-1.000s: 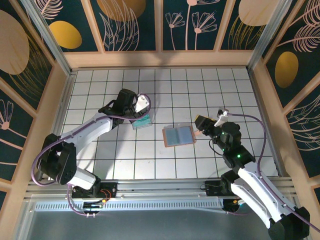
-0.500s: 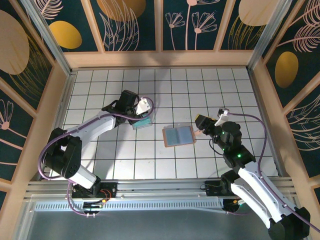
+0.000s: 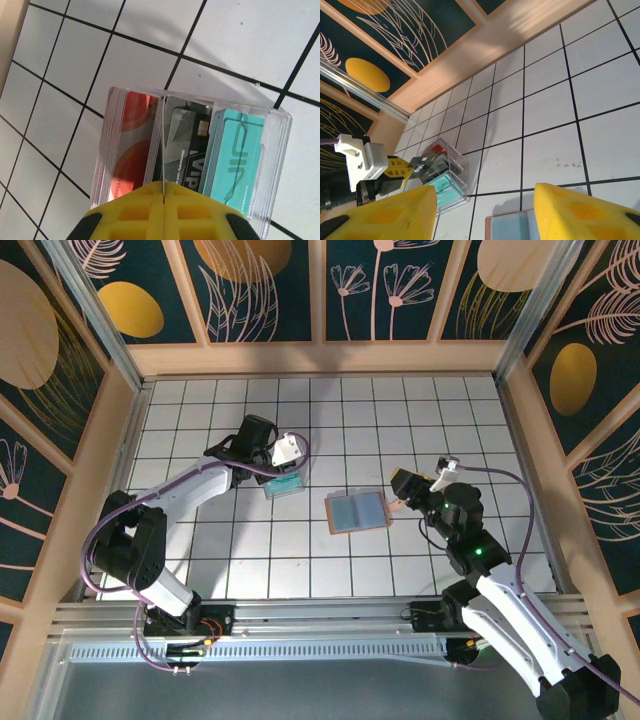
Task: Take the credit cards out of the card holder
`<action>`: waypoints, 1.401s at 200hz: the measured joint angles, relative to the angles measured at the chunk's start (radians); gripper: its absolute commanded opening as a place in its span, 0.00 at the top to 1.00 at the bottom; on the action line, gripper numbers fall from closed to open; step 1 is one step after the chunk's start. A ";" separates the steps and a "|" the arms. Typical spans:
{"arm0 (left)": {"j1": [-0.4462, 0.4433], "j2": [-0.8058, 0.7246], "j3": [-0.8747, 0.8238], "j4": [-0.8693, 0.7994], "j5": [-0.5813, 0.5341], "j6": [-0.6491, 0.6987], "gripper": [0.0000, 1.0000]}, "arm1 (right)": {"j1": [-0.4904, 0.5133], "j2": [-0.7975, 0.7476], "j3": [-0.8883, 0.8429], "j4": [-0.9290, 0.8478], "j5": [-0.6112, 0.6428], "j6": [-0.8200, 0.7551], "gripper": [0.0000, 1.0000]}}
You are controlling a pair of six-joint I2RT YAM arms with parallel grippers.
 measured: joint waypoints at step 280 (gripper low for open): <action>0.036 0.191 0.192 -0.218 0.169 0.053 1.00 | 0.000 -0.010 0.000 -0.002 0.007 0.008 0.45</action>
